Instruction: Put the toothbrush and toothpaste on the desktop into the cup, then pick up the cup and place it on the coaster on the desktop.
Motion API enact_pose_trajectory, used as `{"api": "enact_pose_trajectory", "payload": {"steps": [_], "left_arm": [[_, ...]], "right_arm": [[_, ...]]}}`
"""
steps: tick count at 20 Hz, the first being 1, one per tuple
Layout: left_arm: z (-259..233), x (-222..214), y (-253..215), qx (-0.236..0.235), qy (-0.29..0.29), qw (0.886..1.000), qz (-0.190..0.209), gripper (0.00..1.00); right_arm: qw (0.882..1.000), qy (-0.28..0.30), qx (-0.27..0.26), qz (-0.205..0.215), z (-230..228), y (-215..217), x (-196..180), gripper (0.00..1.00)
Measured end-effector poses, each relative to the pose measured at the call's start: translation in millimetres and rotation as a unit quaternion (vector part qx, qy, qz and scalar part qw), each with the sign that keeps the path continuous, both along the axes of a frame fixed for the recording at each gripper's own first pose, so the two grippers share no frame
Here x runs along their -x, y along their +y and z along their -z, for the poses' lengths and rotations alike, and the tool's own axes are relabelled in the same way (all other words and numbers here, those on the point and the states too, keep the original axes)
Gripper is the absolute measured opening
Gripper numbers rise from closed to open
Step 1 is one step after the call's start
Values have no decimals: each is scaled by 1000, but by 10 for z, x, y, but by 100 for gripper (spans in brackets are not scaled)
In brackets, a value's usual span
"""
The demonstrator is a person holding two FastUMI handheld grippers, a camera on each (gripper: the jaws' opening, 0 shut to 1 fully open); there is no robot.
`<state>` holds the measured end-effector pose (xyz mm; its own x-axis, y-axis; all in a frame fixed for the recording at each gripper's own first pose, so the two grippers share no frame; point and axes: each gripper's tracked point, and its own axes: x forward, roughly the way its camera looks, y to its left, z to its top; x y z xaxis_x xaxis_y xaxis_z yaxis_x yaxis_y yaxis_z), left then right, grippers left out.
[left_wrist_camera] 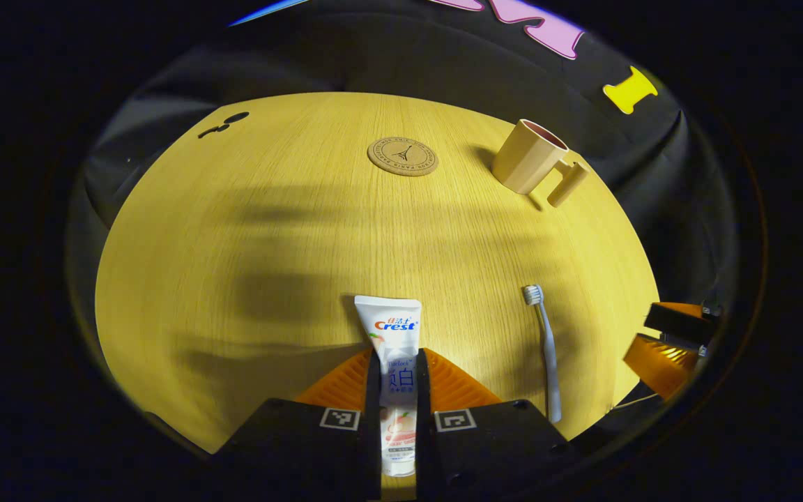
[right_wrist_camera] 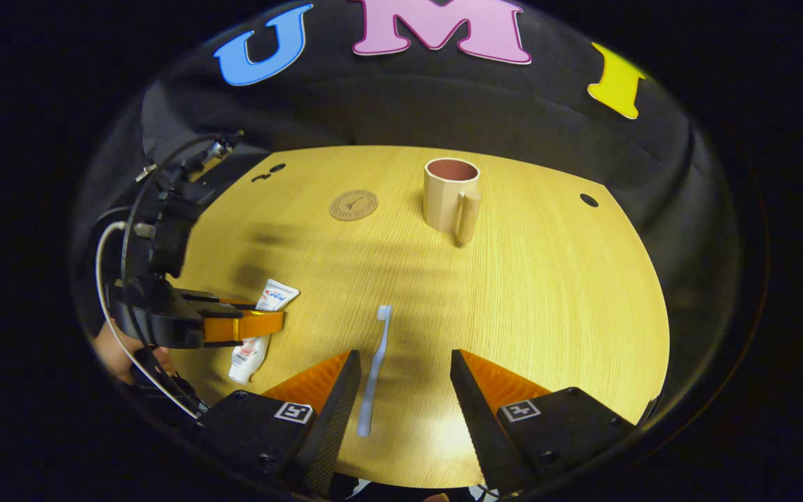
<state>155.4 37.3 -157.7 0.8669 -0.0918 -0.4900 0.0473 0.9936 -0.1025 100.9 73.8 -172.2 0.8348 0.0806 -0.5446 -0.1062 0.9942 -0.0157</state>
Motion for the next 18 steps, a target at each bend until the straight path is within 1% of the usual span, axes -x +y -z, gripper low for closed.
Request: {"api": "enact_pose_trajectory", "payload": {"steps": [1, 2, 5, 8, 11, 14, 15, 16, 17, 18], "left_arm": [[-15, 43, 9, 5, -3, 1000, 4, 23], [-43, 84, 14, 8, -8, 1000, 8, 23], [-123, 229, 41, 16, -20, 1000, 15, 23], [-159, 355, 88, 27, -25, 999, 16, 23], [-188, 453, 149, 29, -32, 999, 13, 23], [-197, 523, 192, 32, -36, 999, 9, 23], [-199, 541, 203, 33, -37, 999, 7, 23], [-200, 557, 209, 35, -37, 999, 6, 23], [-191, 573, 221, 36, -37, 999, 3, 23], [-184, 585, 234, 37, -36, 999, 1, 23]], "right_arm": [[1000, 12, 8, 1, 70, 23, -21, 75], [1000, 23, 13, 0, 125, 54, -33, 81], [998, 54, 27, -3, 350, 147, -122, 81], [996, 83, 30, 1, 560, 203, -215, 74], [994, 104, 18, 6, 650, 266, -266, 72], [993, 121, 12, 6, 716, 295, -303, 67], [991, 130, 13, 5, 732, 301, -281, 62], [991, 137, 14, 4, 781, 299, -294, 60], [990, 142, 17, 5, 802, 287, -294, 52], [990, 142, 17, 6, 794, 287, -300, 49]]}}
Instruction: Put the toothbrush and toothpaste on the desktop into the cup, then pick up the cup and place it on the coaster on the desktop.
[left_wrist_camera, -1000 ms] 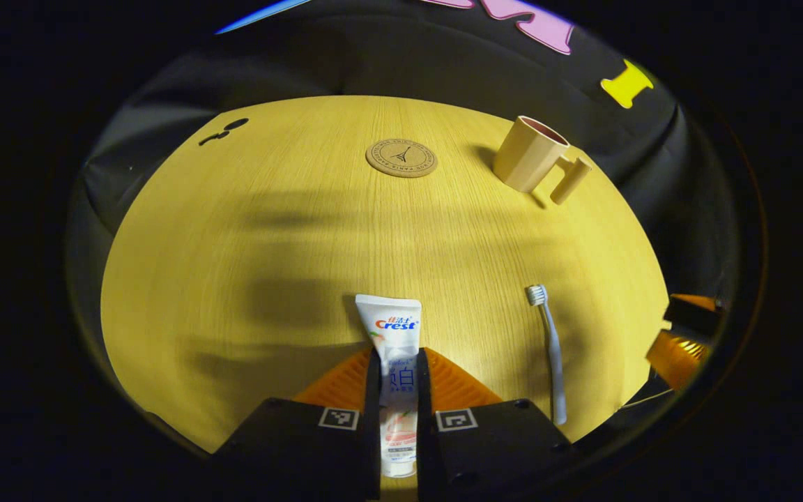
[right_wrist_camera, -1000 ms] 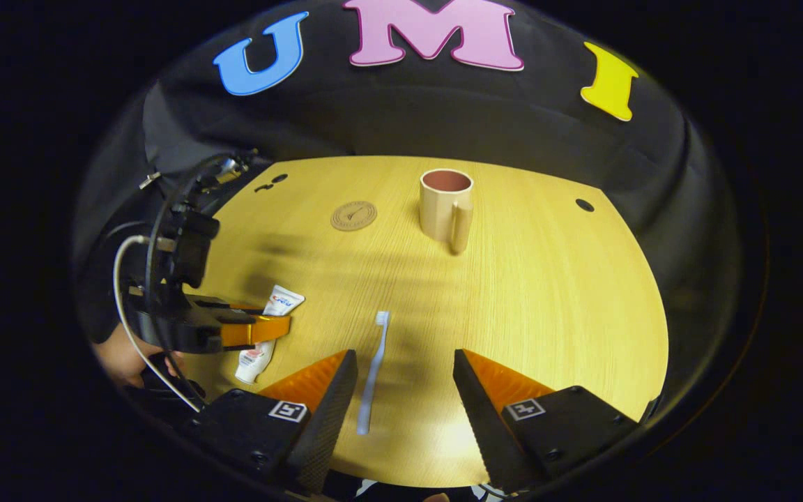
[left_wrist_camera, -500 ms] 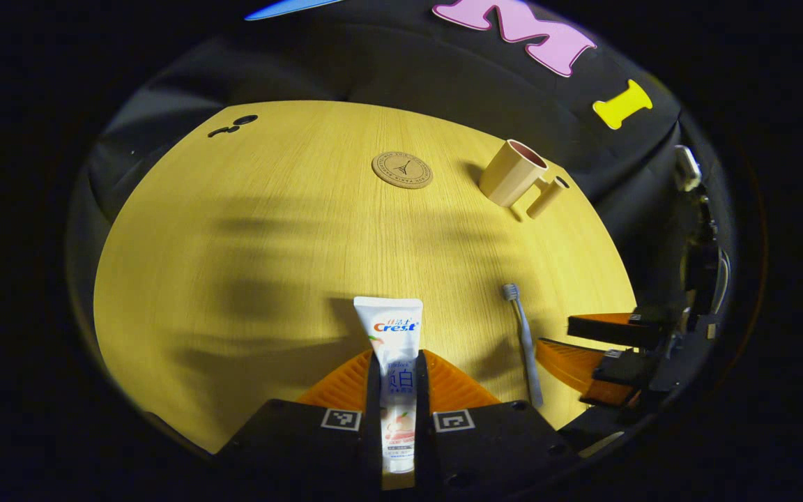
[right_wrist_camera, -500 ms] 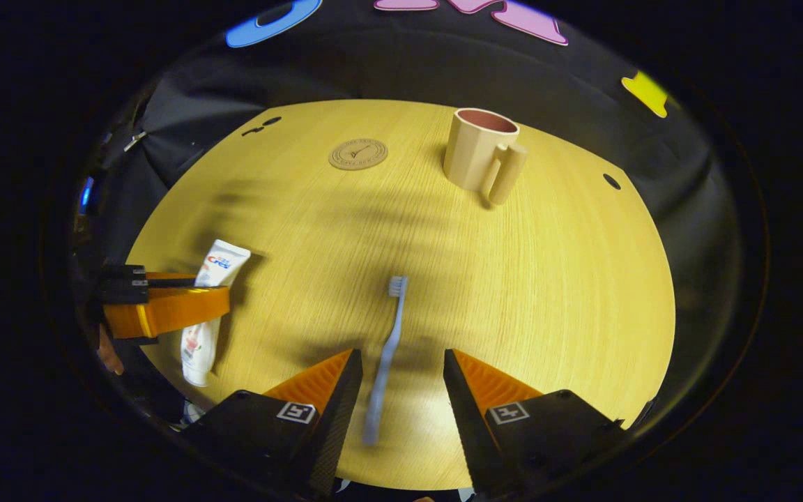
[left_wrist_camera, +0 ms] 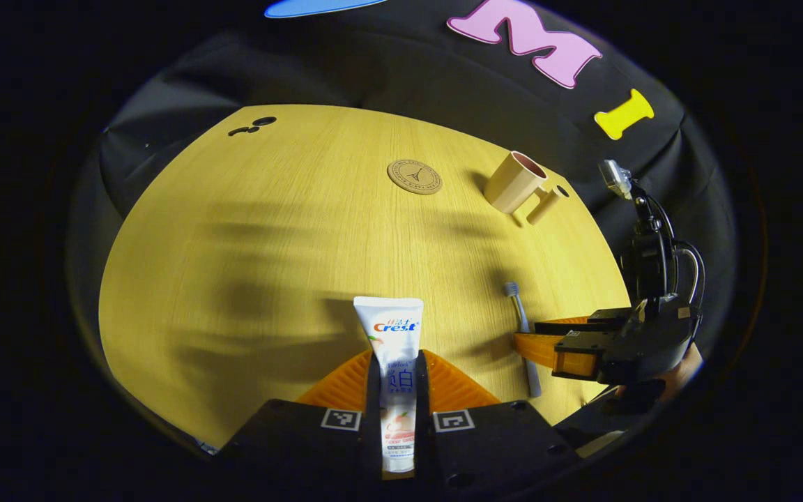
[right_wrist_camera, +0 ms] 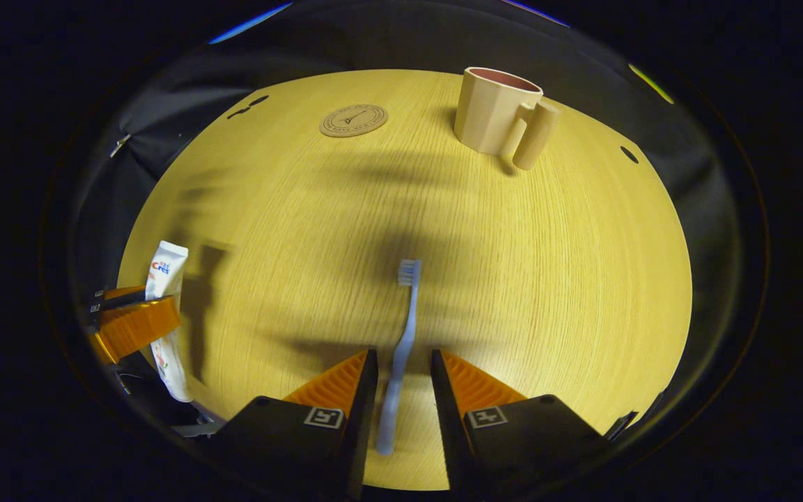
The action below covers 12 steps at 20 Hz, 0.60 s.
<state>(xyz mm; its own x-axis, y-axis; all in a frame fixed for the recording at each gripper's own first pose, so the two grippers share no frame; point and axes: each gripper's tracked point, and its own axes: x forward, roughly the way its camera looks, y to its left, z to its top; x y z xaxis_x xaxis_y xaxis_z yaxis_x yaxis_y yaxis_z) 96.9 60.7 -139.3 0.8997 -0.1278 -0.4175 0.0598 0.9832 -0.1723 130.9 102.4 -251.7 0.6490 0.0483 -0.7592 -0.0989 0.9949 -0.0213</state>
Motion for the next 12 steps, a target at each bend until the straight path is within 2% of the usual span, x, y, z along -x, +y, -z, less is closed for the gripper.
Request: {"api": "enact_pose_trajectory", "payload": {"steps": [1, 3, 4, 5, 7, 9, 10, 12], "left_arm": [[7, 11, 14, 1, 1, 1000, -2, 23], [16, 18, 33, 4, 2, 1000, -6, 23], [26, 21, 43, 5, 2, 1000, -8, 23], [25, 19, 45, 5, 2, 1000, -10, 23], [32, 25, 41, 4, 2, 1000, -13, 23], [33, 29, 19, 3, 1, 1000, -14, 23], [32, 22, -5, 3, 0, 1000, -15, 23], [17, 35, -35, 2, -3, 1000, -17, 23]], "right_arm": [[1000, 3, 0, 1, 4, 1, -10, 46], [1000, 6, 0, 3, -26, -14, -9, 46], [1000, 10, 0, 5, 4, -8, -23, 37], [1000, 15, 1, 4, 21, -11, -28, 42], [1000, 18, 3, 1, 39, -11, -66, 16], [1000, 21, 1, 5, 13, -7, -11, 18], [1000, 21, 3, 6, 33, 4, -12, 12], [1000, 10, 6, 4, 30, 5, -11, 12]]}}
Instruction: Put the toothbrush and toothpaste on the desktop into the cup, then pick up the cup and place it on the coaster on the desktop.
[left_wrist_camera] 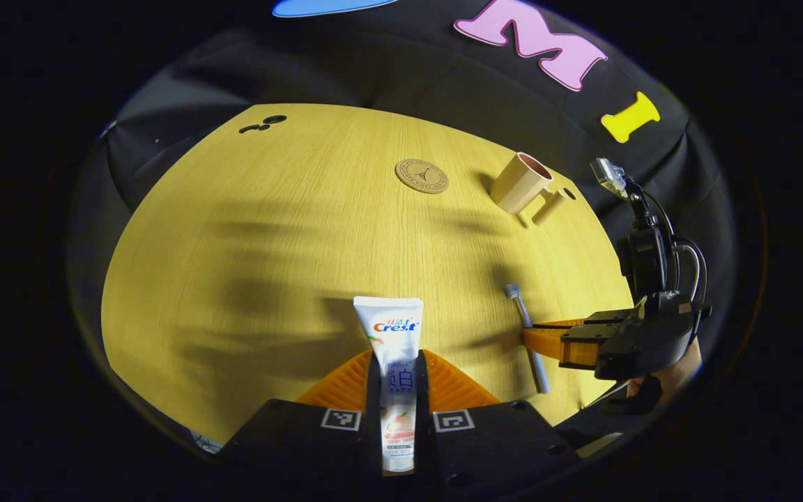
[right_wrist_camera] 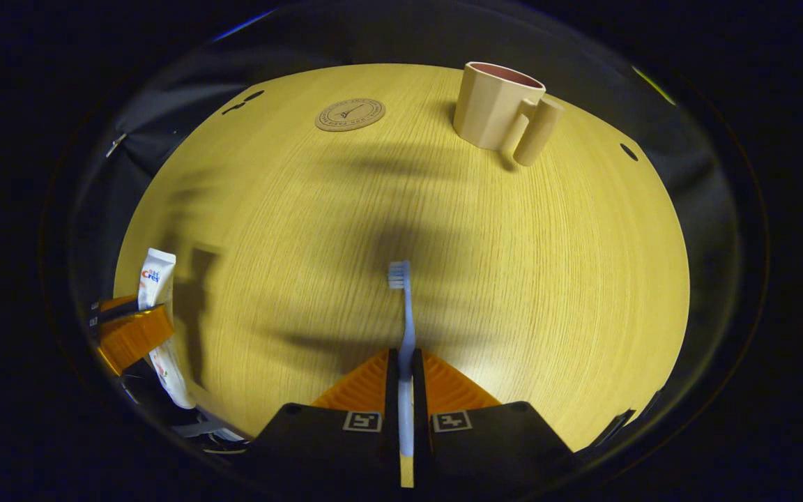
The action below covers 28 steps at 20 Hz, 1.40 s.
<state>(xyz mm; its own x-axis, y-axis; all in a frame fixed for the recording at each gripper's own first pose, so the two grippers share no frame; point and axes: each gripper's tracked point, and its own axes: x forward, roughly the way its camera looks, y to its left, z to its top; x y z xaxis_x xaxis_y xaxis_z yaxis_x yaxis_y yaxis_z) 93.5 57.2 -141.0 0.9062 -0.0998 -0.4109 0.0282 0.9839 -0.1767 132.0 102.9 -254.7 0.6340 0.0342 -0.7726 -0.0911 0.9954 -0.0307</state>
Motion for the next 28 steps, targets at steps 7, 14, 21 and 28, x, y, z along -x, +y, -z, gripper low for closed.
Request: {"api": "enact_pose_trajectory", "payload": {"steps": [7, 14, 21, 28], "left_arm": [[-230, 25, -180, 17, -39, 999, 0, 23], [-929, -113, -765, 54, -134, 989, 40, 23], [-1940, -474, -1512, 81, -271, 956, 81, 23], [-2720, -1006, -1867, 103, -395, 908, 96, 23]], "right_arm": [[992, -96, -80, 3, -343, -72, 66, 7], [954, -227, -194, -8, -1116, -332, 273, 7], [923, -316, -217, -33, -1732, -754, 233, 7], [885, -382, -262, -40, -2116, -1093, -69, 7]]}}
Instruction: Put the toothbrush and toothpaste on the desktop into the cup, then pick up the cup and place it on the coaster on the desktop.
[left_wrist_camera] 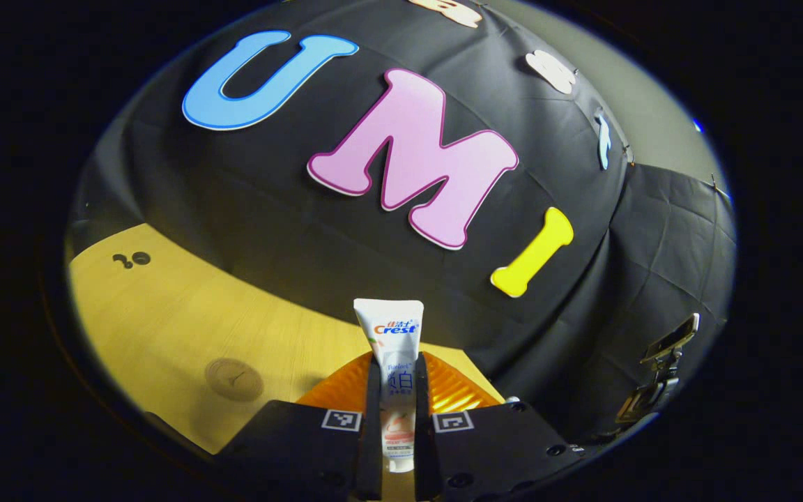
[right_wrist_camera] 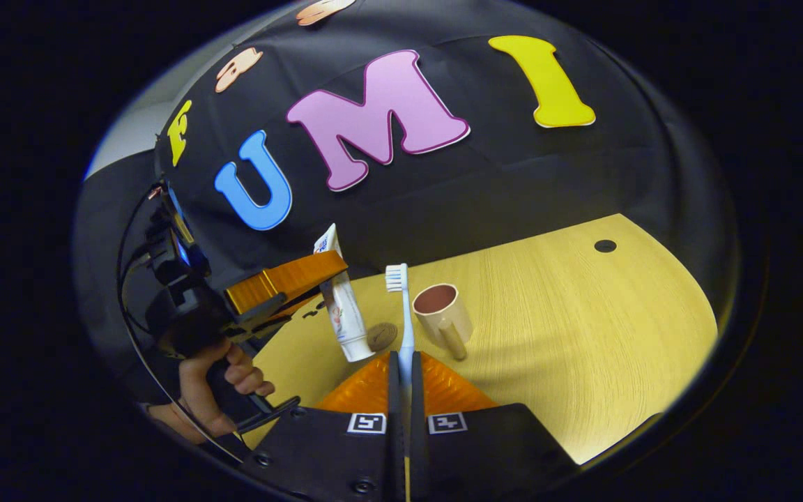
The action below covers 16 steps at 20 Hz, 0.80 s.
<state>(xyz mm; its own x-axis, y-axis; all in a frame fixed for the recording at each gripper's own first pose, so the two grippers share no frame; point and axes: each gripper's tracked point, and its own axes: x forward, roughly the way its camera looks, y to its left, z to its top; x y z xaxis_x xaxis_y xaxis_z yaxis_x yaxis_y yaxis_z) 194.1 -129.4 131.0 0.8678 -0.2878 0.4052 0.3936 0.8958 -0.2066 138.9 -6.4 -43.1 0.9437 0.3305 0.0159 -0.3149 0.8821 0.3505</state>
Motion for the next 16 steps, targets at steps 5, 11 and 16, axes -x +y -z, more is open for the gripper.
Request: {"api": "enact_pose_trajectory", "payload": {"steps": [5, 11, 16], "left_arm": [[-242, -544, -29, 16, -51, 998, -17, 23], [-255, -1146, 10, 19, -78, 995, -57, 23], [19, -1461, 10, 32, -49, 997, -59, 23]], "right_arm": [[999, -31, -22, 1, -100, -145, -241, 7], [998, -54, -46, -1, -138, -237, -498, 7], [997, -55, -54, -3, -118, -314, -629, 7]]}}
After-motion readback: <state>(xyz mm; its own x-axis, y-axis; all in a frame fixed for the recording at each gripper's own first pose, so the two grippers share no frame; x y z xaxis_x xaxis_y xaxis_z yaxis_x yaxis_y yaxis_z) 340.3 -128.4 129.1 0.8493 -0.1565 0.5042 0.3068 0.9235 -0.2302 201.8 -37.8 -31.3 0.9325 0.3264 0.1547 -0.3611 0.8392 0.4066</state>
